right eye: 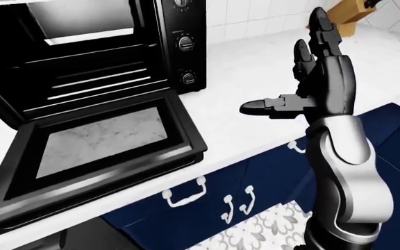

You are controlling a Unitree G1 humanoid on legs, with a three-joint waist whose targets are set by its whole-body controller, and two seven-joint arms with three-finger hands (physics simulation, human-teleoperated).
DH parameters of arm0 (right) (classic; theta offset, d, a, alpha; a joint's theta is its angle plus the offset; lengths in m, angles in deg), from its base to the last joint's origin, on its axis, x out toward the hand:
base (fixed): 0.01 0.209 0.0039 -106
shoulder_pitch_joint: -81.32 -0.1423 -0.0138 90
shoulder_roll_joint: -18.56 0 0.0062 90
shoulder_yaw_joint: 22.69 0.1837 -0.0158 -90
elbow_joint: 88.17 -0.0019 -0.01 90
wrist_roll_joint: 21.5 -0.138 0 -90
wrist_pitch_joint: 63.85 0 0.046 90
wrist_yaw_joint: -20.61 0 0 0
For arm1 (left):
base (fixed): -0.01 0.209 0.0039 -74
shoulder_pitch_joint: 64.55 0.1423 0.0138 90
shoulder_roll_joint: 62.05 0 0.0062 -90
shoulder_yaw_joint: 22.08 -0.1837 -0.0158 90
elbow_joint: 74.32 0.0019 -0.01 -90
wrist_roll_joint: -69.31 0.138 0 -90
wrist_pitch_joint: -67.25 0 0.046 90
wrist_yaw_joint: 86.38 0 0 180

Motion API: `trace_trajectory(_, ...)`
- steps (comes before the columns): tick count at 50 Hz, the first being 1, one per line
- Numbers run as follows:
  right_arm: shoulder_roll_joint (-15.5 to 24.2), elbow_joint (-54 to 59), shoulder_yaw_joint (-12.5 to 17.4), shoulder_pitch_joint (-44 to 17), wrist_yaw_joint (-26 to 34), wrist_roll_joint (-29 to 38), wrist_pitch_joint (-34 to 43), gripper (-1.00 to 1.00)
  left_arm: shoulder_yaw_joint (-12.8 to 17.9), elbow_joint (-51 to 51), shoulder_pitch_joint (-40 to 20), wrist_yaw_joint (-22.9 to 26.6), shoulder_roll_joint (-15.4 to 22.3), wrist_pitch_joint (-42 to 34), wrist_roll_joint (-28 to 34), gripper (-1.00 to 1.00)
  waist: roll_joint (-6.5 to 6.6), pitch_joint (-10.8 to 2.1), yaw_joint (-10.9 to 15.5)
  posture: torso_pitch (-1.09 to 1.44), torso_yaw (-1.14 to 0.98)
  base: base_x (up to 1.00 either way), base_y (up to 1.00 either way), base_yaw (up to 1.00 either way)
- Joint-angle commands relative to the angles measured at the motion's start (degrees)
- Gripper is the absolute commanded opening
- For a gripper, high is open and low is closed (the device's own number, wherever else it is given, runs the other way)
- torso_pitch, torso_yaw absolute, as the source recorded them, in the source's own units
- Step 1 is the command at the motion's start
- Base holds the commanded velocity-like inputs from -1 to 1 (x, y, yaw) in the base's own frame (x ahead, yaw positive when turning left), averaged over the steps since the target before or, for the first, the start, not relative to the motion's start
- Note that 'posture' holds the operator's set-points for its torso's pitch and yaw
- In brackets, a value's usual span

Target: Close the toaster oven door.

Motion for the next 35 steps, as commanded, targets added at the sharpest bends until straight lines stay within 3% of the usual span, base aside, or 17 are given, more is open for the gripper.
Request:
trace_trajectory(1, 0.68, -0.77, 0.38, -1.26, -0.17, 0.58, -1.70, 1.00, 0.55, -1.82, -1.08, -0.02, 1.27, 1.20, -0.21, 1.00, 0.10, 0.01, -0.08, 0.00, 0.00, 0.03, 0.00, 0.00)
trace_trajectory(4, 0.37, -0.01, 1.13, -2.12, -1.18, -0.37, -0.89, 1.00, 0.59, -1.83, -1.07, 0.04, 1.34, 1.20, -0.27, 1.00, 0.15, -0.68, -0.21, 0.00, 0.00, 0.00, 0.00, 0.00)
trace_trajectory(8, 0.12, 0.96, 2.42, -3.72, -4.99, -4.19, 0.70, 1.00, 0.54, -1.98, -1.18, -0.06, 1.40, 1.04, -0.36, 1.00, 0.12, -0.35, -0.24, 0.00, 0.00, 0.00, 0.00, 0.00)
trace_trajectory(10, 0.84, 2.39, 1.11, -3.37, -6.36, -1.88, -2.05, 1.00, 0.48, -1.93, -1.17, -0.02, 1.42, 1.12, -0.30, 1.00, 0.08, -0.18, -0.28, 0.00, 0.00, 0.00, 0.00, 0.00)
trace_trajectory(11, -0.87, 2.91, 2.39, -3.64, -7.78, -3.82, -3.53, 1.00, 0.49, -1.88, -1.11, 0.08, 1.39, 1.19, -0.28, 1.00, 0.10, -0.08, -0.30, 0.00, 0.00, 0.00, 0.00, 0.00)
trace_trajectory(13, 0.52, 3.28, 0.59, -1.68, -7.10, -1.53, -4.88, 1.00, 0.38, -1.81, -0.98, 0.24, 1.26, 1.41, -0.01, 1.00, 0.10, -0.06, -0.40, 0.00, 0.00, 0.00, 0.00, 0.00)
trace_trajectory(19, 1.03, 2.56, 2.16, -1.50, -7.00, -5.92, -3.01, 1.00, 0.62, -1.75, -1.00, 0.51, 1.40, 1.29, 0.09, 1.00, 0.02, -0.02, -0.33, 0.00, 0.00, 0.00, 0.00, 0.00)
trace_trajectory(20, 1.19, 2.21, 2.51, -1.72, -7.05, -6.91, -2.69, 1.00, 0.63, -1.90, -1.03, 0.43, 1.44, 1.14, 0.05, 1.00, 0.21, -0.85, 0.07, 0.00, 0.00, 0.00, 0.00, 0.18)
trace_trajectory(26, 2.05, 1.52, 2.22, -1.58, -7.44, -8.30, -3.17, 1.00, 0.68, -1.90, -0.90, 0.49, 1.35, 1.36, 0.15, 1.00, -0.73, 0.16, 1.30, 0.00, 0.00, 0.00, 0.00, 0.91)
trace_trajectory(31, 2.04, 1.12, 2.36, -1.36, -6.94, -8.86, -3.57, 1.00, 0.66, -1.84, -0.99, 0.54, 1.39, 1.37, 0.18, 1.00, -2.41, 0.76, 2.52, 0.00, 0.00, 0.00, 0.00, 1.00)
trace_trajectory(35, 2.32, 0.70, 2.27, -1.80, -7.95, -9.29, -2.83, 1.00, 0.73, -1.72, -1.14, 0.55, 1.59, 1.31, 0.09, 1.00, -1.91, 0.32, 2.67, 0.00, 0.00, 0.00, 0.00, 1.00)
